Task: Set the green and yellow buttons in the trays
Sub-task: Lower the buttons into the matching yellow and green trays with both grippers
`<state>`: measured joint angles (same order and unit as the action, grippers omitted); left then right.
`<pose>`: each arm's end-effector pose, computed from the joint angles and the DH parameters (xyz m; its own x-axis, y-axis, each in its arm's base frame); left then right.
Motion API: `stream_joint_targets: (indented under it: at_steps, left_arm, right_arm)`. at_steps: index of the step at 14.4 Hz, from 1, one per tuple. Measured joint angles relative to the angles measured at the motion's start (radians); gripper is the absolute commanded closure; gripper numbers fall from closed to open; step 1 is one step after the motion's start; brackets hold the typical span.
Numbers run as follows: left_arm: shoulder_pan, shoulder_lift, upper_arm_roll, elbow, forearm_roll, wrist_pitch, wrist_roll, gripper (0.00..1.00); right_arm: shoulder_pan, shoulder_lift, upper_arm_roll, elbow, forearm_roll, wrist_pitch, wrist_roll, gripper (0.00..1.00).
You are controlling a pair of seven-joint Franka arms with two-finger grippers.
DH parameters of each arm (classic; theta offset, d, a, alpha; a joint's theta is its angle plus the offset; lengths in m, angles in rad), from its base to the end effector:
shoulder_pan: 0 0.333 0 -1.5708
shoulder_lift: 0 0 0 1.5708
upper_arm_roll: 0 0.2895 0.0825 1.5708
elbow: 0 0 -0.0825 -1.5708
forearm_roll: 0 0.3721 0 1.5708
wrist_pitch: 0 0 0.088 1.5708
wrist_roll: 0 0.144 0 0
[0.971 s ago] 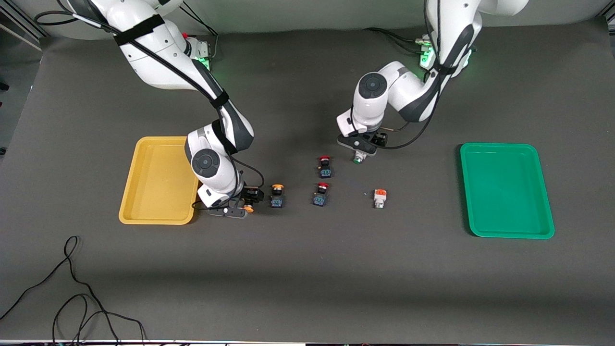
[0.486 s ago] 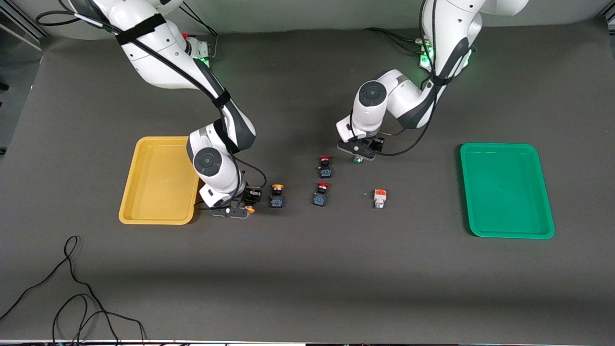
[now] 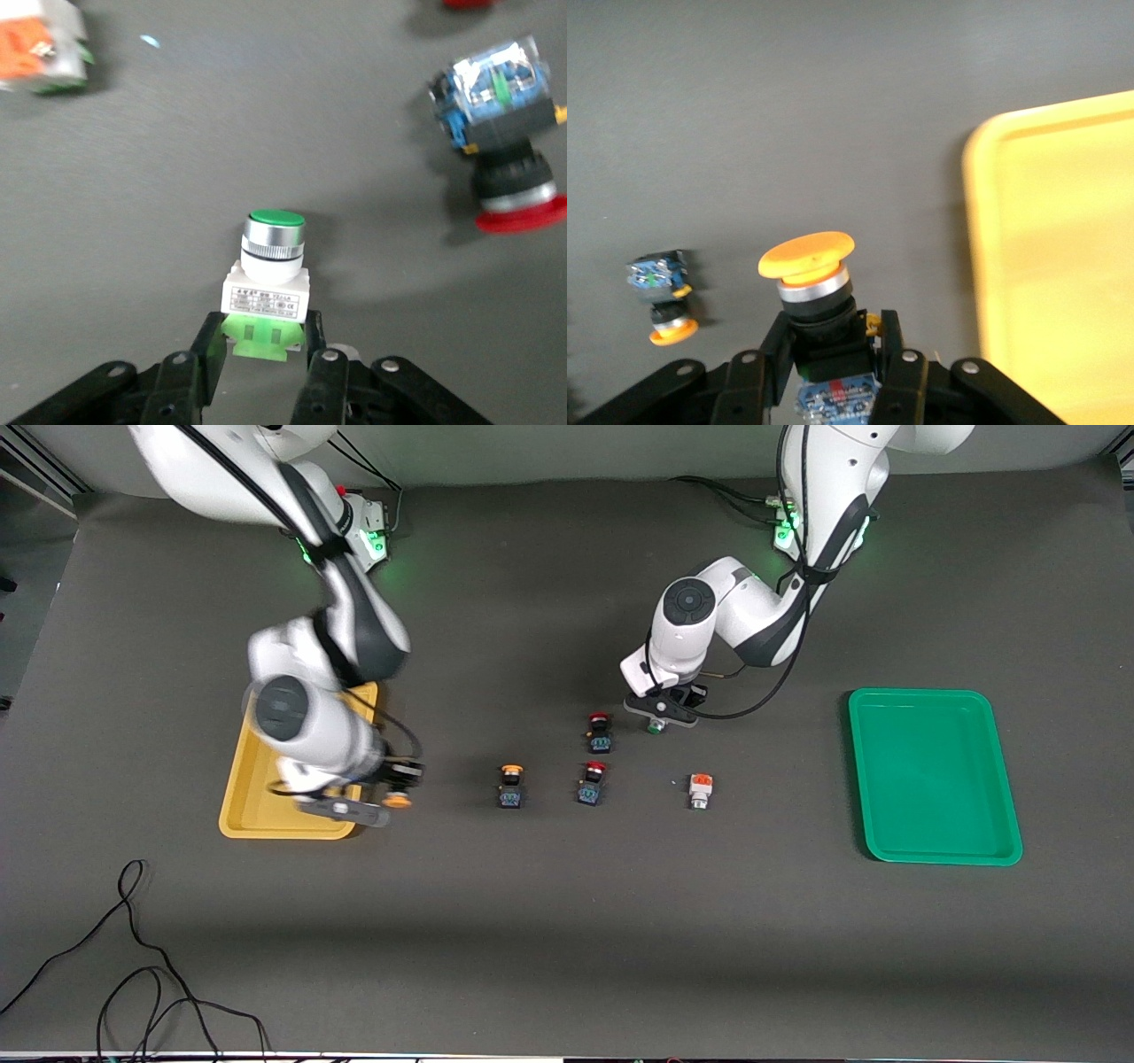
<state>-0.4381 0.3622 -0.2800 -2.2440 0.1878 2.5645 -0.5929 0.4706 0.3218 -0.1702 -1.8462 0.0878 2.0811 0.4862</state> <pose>0.3906 -0.3510 0.1566 0.9642 -0.2646 -0.0170 -0.2648 -0.9642 -0.0122 0.5695 0.1871 0.2920 0.9713 -0.2237 -0.0812 -0.2227 -0.9747 0.0211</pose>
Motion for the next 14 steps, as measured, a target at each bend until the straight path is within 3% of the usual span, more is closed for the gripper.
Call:
stream_joint_targets:
  at_steps: [4,7,10,13,14]
  left_arm:
    - [0.054,-0.09,0.002,0.133,-0.065,-0.247,-0.022,0.9]
    - [0.152,-0.192,0.004,0.18,-0.169,-0.412,0.058,0.93]
    - [0.355,-0.294,0.011,0.184,-0.229,-0.6,0.265,0.94]
    - [0.598,-0.34,0.022,0.18,-0.19,-0.669,0.468,0.96]
    - [0.662,-0.337,0.024,0.176,-0.145,-0.663,0.511,0.96]
  right_arm:
    - [-0.008,-0.059,-0.116,-0.056,0.0,-0.053,-0.178,1.0]
    - [-0.011,-0.049,-0.179,-0.188,0.003,0.069,-0.315,1.0]
    - [-0.011,-0.029,-0.193,-0.338,0.016,0.268,-0.359,1.0]
    - [-0.004,0.02,-0.191,-0.435,0.016,0.444,-0.359,1.0]
    - [-0.004,0.039,-0.191,-0.453,0.016,0.486,-0.359,0.85]
